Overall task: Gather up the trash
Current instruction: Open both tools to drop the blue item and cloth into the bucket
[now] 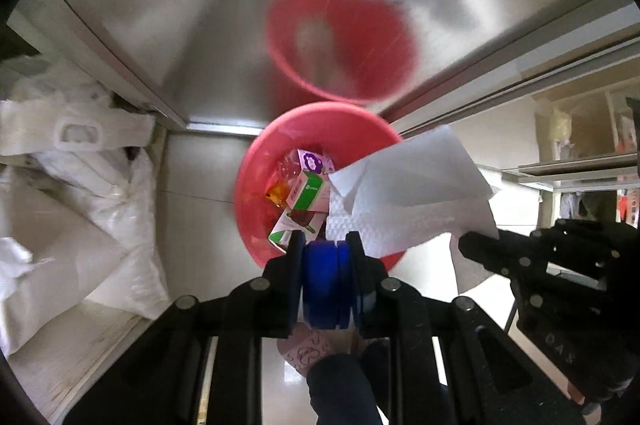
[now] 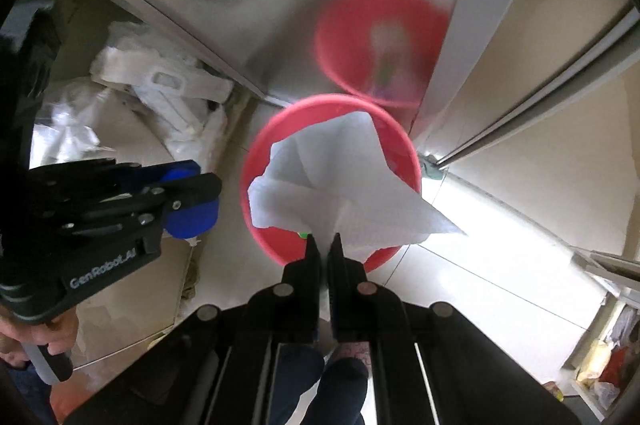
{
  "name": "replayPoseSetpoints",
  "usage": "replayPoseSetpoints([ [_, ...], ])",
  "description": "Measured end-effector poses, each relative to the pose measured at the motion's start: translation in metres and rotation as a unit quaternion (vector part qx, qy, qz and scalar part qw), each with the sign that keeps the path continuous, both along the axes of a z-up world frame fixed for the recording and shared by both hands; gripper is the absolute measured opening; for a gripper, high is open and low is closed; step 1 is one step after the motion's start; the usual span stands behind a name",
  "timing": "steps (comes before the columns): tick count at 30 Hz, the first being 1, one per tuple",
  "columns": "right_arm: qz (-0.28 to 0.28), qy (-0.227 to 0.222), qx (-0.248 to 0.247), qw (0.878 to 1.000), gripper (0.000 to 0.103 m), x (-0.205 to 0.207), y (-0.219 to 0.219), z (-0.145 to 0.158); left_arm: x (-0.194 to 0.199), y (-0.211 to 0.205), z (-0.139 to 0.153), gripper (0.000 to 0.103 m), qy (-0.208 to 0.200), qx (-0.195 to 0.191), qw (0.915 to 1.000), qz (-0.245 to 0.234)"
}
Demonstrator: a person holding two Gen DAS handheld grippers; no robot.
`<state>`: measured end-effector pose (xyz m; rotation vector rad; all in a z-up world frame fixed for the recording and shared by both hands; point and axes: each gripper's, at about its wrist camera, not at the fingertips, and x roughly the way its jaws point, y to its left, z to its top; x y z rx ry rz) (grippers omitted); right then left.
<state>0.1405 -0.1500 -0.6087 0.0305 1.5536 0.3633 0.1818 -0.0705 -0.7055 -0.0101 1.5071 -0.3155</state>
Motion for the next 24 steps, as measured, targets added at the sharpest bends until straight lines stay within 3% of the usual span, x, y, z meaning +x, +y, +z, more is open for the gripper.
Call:
replayPoseSetpoints([
  [7, 0.021, 0.001, -0.002, 1.0, 0.003, -0.001, 0.005, -0.043, 0.005, -0.004, -0.043, 0.018, 0.0, 0.005, 1.0, -0.002],
  [21, 0.016, 0.021, -0.001, 1.0, 0.003, -0.005, -0.014, -0.068, 0.004, -0.007, -0.086, 0.021, 0.013, -0.006, 0.9996, -0.023],
  [22, 0.017, 0.021, 0.0, 1.0, 0.008, -0.005, -0.014, -0.068, 0.004, -0.007, -0.088, 0.025, 0.016, -0.006, 0.9996, -0.023],
  [24, 0.018, 0.016, -0.002, 1.0, 0.034, -0.006, -0.015, -0.068, 0.0, -0.006, -0.087, 0.031, 0.021, -0.007, 0.9994, -0.026],
])
